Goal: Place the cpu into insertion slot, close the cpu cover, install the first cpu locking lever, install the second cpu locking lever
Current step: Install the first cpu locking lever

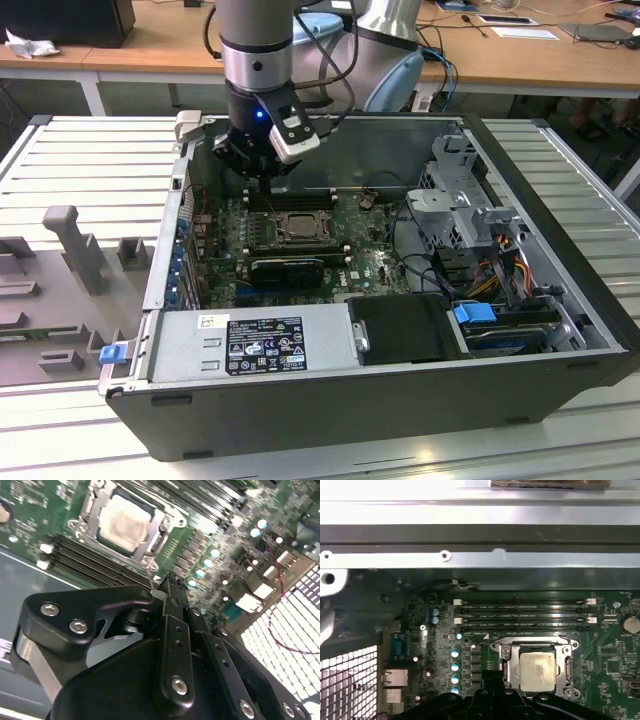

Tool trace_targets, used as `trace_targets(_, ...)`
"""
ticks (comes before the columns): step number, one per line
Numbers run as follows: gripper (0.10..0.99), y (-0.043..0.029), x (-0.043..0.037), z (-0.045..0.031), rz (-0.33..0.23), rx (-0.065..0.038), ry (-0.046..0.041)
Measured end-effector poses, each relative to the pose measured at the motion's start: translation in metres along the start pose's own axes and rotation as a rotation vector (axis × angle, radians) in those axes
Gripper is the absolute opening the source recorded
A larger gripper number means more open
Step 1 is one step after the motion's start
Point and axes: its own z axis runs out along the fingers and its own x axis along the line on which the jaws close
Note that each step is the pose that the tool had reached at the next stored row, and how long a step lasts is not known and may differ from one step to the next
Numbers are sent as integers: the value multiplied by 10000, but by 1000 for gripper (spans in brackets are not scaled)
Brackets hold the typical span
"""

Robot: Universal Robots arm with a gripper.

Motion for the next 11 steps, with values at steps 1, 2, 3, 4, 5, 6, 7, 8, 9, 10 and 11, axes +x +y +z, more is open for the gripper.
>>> trace_targets(1, 106, 1, 21, 3, 1, 0, 0)
trace_targets(2, 106, 4, 59, 9, 2, 1, 0)
trace_targets(3, 106, 7, 79, 12, 0, 1, 0)
trace_targets(4, 106, 10, 99, 16, 0, 2, 1)
trace_targets(5, 106, 13, 117, 20, 1, 2, 2)
trace_targets(6, 106, 15, 139, 27, 2, 2, 1)
trace_targets(7, 106, 17, 148, 34, 2, -1, 0)
trace_targets(8, 106, 21, 157, 40, 2, -2, 0)
trace_targets(9, 106, 28, 167, 46, 1, -1, 2)
trace_targets(10, 106, 34, 176, 51, 0, -3, 1)
trace_targets(11, 106, 47, 187, 57, -1, -4, 1)
